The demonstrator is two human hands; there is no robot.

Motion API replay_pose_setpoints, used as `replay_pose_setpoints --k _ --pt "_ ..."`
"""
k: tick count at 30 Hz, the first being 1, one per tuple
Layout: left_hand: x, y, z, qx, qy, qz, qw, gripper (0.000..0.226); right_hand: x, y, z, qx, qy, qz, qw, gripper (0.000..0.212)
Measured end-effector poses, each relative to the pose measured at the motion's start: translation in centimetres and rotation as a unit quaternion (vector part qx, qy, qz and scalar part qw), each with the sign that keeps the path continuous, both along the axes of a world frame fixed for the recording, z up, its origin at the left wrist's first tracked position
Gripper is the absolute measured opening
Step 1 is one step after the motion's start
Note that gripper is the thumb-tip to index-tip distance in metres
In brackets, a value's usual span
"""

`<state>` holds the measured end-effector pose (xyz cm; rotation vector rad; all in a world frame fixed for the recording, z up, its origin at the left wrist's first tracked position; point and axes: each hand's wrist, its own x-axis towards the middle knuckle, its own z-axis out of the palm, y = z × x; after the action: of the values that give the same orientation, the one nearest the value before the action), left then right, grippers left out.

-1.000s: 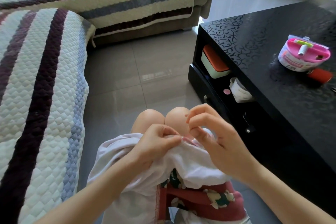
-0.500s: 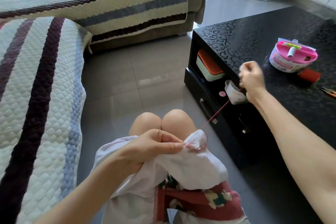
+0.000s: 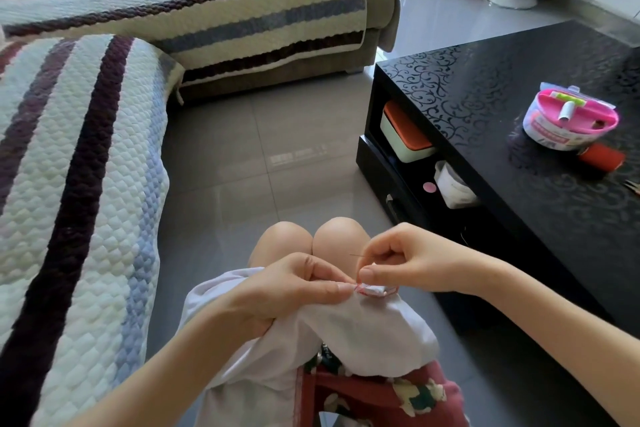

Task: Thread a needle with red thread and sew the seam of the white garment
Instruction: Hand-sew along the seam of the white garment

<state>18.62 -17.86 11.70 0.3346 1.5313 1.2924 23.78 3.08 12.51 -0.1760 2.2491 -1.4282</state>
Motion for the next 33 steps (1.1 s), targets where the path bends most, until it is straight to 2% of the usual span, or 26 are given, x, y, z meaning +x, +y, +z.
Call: replay_pose_setpoints --k 8,10,14,16,18,19,21,23,28,33 --pt "-0.2 -0.1 0.0 0.001 0.016 0.003 1.0 0.011 -0.4 -0.3 0.0 0.001 -0.008 0.001 1.0 0.011" --pt "-0.2 -0.1 0.0 0.003 0.015 0.004 1.0 0.012 -0.6 -0.4 0.3 0.012 -0.009 0.008 1.0 0.016" --pt "0.0 -0.1 0.1 0.012 0.016 0.003 1.0 0.017 -2.4 0.5 -0.6 0.083 0.054 -0.031 0.995 0.022" --pt "0.1 -0.1 0.2 0.017 0.011 0.001 1.0 0.02 -4.0 1.7 -2.5 0.189 0.119 -0.085 0.971 0.02" --pt "0.2 0.0 0.4 0.025 0.0 0.004 1.0 0.02 -5.4 2.7 -4.5 0.335 0.173 -0.15 0.914 0.01" --pt "0.3 0.0 0.4 0.028 -0.004 0.005 1.0 0.019 -6.0 3.0 -5.6 0.386 0.192 -0.178 0.884 0.012" --pt "0.4 -0.1 0.5 0.034 -0.009 0.002 0.999 0.018 -7.1 3.6 -7.6 0.445 0.191 -0.212 0.849 0.018" --pt "0.4 -0.2 0.7 0.04 -0.018 0.004 0.999 0.016 -7.9 4.0 -9.4 0.502 0.157 -0.204 0.826 0.022" --pt "0.1 -0.7 0.8 0.052 -0.039 0.008 0.998 0.007 -7.8 5.4 -12.4 0.592 0.072 -0.18 0.782 0.02" --pt "0.0 -1.0 0.6 0.047 -0.051 0.012 0.997 0.017 -6.9 6.5 -13.8 0.616 0.016 -0.177 0.768 0.019"
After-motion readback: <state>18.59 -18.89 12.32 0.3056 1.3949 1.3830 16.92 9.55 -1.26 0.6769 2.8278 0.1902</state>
